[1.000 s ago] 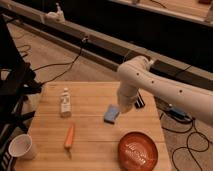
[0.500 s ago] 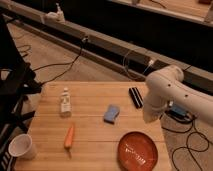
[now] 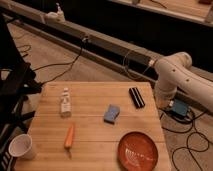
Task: Move the arm in a circular motion
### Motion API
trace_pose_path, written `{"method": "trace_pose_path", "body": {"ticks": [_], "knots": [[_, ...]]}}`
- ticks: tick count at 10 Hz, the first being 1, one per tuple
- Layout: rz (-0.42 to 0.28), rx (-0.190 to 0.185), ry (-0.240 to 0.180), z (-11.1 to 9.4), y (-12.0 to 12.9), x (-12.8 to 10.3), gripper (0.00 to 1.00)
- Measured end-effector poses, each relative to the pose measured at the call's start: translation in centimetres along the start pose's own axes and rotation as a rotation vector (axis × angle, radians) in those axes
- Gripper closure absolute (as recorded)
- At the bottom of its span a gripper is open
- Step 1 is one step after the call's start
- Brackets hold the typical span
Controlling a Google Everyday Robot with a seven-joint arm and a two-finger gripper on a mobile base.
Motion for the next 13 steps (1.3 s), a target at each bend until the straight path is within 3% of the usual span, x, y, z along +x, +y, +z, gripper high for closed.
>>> {"method": "trace_pose_path", "body": {"ticks": [1,3,6,9,11,13], "knots": [[-0.009,0.005,-0.010,0.1,-1.5,-1.3,1.00],[-0.061,0.014,-0.064,0.0,-4.5,-6.2,1.00],[-0.199,0.022,-0.159,-1.0,-4.5,-13.5,1.00],[-0.372,0.001,-0.222,-1.7,0.7,-18.3,1.00],[-0.433,-0.010,-0.233,-2.0,4.8,-18.3,1.00],[-0.425,-0.015,-0.221,-2.0,8.2,-16.2,1.00]]}}
